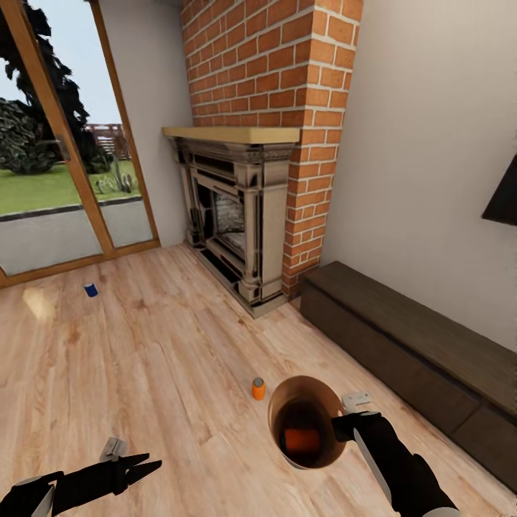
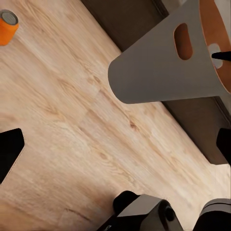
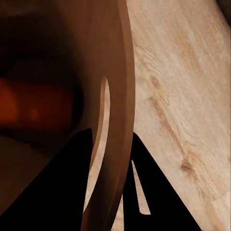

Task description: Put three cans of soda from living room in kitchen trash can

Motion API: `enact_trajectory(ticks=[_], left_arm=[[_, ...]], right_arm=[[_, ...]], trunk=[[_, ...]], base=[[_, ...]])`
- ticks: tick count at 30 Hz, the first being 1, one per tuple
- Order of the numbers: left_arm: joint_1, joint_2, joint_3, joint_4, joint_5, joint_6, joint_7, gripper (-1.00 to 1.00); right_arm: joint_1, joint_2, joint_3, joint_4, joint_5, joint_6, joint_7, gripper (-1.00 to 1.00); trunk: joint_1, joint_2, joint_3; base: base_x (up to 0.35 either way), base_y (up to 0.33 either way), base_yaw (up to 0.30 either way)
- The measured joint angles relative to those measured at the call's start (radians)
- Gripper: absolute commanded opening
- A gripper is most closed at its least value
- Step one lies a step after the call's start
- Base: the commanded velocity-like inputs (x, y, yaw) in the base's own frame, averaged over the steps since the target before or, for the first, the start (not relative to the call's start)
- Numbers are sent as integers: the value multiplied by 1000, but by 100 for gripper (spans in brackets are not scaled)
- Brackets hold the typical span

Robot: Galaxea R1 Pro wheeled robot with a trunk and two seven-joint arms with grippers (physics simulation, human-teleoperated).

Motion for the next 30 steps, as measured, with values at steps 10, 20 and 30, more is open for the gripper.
enact_trajectory(ticks=[10,20,30], left_arm=[[0,0,0,0,0,0,-1,100],[0,0,0,0,0,0,-1,100],[0,0,0,0,0,0,-2,100]], right_arm=[[0,0,0,0,0,0,0,-100],[0,0,0,0,-2,0,0,-100],[0,0,0,0,-1,0,0,-100]], trunk=[[0,0,12],[0,0,20],[0,0,29]], base=[[31,200,-223],[1,215,-133],[0,264,-186]])
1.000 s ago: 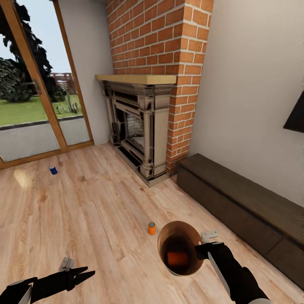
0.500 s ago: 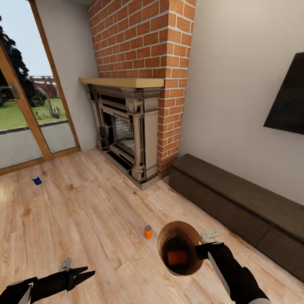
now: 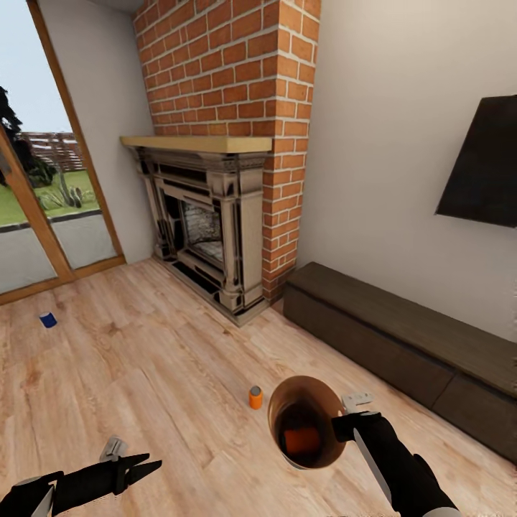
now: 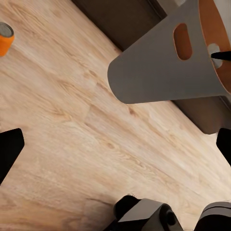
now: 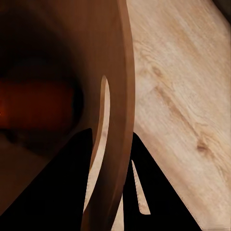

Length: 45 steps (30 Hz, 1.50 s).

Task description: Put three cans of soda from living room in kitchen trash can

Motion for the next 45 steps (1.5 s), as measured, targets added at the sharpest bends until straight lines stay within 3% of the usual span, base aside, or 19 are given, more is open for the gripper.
enact_trajectory(ticks=[45], left_arm=[[0,0,0,0,0,0,0,100]], right_arm=[[0,2,0,2,0,-1,0,-100]], trunk=[[0,0,43]], base=[[34,298,-202]])
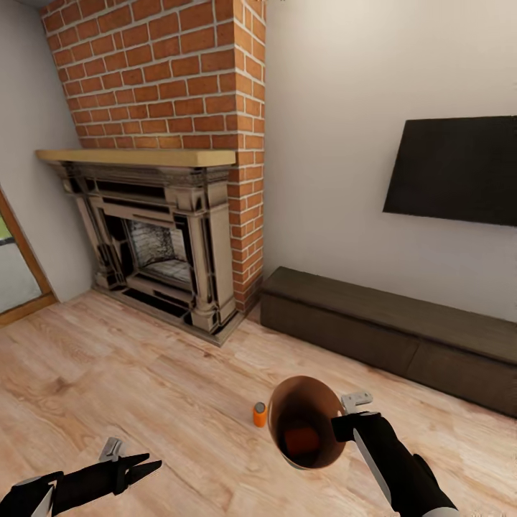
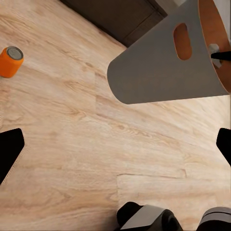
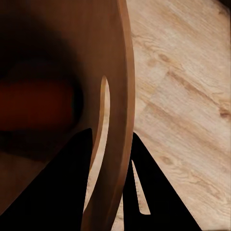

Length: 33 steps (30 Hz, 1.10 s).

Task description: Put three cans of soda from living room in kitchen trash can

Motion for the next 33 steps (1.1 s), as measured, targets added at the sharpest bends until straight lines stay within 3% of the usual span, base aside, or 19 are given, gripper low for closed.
enact_trajectory(ticks=[7,25,33], left_arm=[[0,0,0,0,0,0,0,100],[0,5,0,0,1,0,-1,100],[0,5,0,0,1,0,-1,100]], right_arm=[[0,0,0,0,-5,0,0,-100],[0,0,0,0,2,0,0,-100],[0,0,1,0,1,0,0,-100]], trunk=[[0,0,7],[0,0,27],[0,0,36]], base=[[80,237,-248],[6,22,-247],[82,172,-236]])
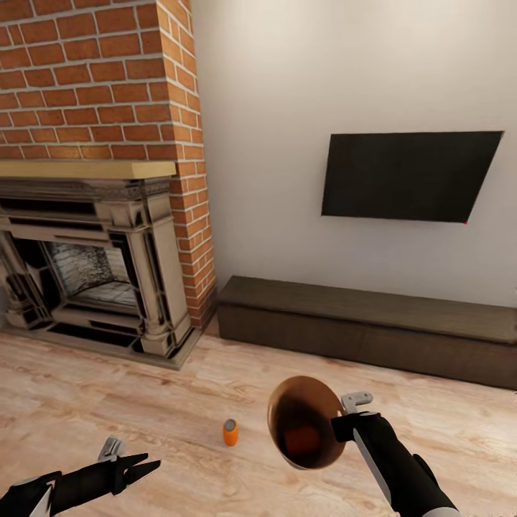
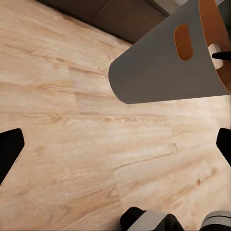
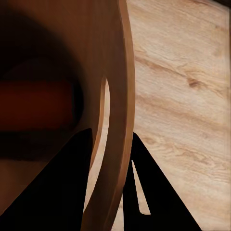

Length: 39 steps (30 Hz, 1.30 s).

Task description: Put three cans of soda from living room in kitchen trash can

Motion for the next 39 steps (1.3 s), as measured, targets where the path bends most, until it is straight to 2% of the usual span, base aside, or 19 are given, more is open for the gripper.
enact_trajectory(ticks=[8,27,39], left_arm=[[0,0,0,0,0,0,1,100],[0,0,0,0,-1,1,1,100],[0,-1,0,0,-1,0,2,100]], right_arm=[[0,0,1,0,-2,0,0,-100],[0,0,1,0,-1,0,0,-100],[0,0,1,0,-1,0,0,-100]], trunk=[[0,0,6],[0,0,6],[0,0,6]], base=[[192,267,-120],[233,262,-7],[330,50,0]])
